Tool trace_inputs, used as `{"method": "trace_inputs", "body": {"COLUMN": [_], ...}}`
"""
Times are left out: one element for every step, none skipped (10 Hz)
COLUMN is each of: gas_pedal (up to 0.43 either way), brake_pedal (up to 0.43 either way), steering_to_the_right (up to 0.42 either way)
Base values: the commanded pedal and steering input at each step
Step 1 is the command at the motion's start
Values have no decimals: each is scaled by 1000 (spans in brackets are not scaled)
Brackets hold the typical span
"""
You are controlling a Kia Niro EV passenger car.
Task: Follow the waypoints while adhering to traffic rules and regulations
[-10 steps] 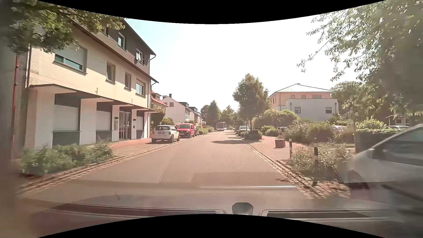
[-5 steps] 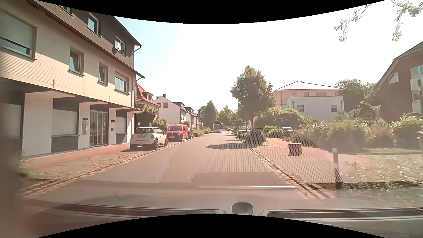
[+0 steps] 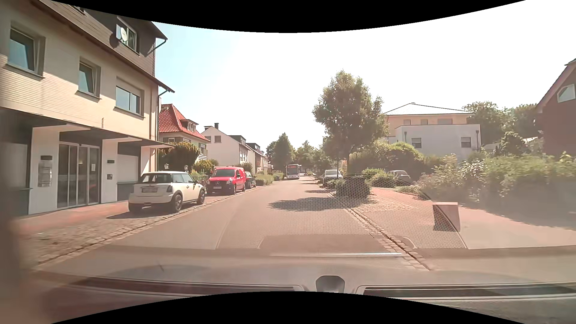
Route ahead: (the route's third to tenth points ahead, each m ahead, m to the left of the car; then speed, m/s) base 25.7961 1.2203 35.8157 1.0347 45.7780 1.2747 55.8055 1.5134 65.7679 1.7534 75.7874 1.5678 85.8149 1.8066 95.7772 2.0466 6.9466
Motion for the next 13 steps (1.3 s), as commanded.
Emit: {"method": "trace_inputs", "body": {"gas_pedal": [150, 138, 130, 130, 130, 138, 138, 138, 138, 138, 138, 138, 138], "brake_pedal": [6, 6, 6, 6, 6, 6, 6, 6, 6, 6, 6, 6, 6], "steering_to_the_right": [11, 11, 10, 9, 8, 7, 7, 6, 4, 4, 4, 4, 4]}}
